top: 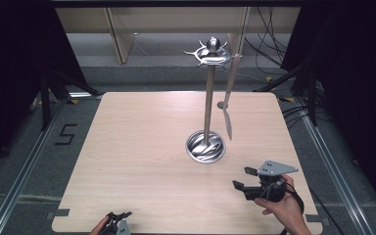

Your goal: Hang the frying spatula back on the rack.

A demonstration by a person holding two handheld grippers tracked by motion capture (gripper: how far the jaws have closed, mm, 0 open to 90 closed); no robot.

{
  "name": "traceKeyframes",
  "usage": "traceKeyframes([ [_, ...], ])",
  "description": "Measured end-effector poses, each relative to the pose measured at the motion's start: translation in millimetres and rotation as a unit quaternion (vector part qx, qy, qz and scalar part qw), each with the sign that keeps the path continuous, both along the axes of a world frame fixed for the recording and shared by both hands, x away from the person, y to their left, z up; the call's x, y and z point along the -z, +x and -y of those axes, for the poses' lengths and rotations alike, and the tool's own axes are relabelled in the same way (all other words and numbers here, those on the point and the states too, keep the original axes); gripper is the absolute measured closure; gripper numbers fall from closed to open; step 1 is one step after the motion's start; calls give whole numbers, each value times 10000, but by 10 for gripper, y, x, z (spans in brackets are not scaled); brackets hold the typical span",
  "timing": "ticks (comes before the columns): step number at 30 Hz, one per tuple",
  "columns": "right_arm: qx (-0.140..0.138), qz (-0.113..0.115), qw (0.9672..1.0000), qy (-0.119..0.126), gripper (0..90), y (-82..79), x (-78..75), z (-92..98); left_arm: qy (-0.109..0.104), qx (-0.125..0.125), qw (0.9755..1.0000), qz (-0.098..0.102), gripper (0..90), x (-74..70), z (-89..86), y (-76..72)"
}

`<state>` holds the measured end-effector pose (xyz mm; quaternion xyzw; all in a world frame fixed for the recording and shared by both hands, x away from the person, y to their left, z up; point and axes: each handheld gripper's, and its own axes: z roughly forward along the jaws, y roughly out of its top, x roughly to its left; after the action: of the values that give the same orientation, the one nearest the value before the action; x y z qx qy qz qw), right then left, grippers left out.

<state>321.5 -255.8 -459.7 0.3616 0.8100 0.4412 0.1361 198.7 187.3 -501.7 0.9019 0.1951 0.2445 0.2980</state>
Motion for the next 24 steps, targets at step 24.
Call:
traceKeyframes([
  [24, -176, 58, 9989, -430, 306, -292, 170, -28, 3, -37, 10000, -41, 177, 9, 8, -11],
])
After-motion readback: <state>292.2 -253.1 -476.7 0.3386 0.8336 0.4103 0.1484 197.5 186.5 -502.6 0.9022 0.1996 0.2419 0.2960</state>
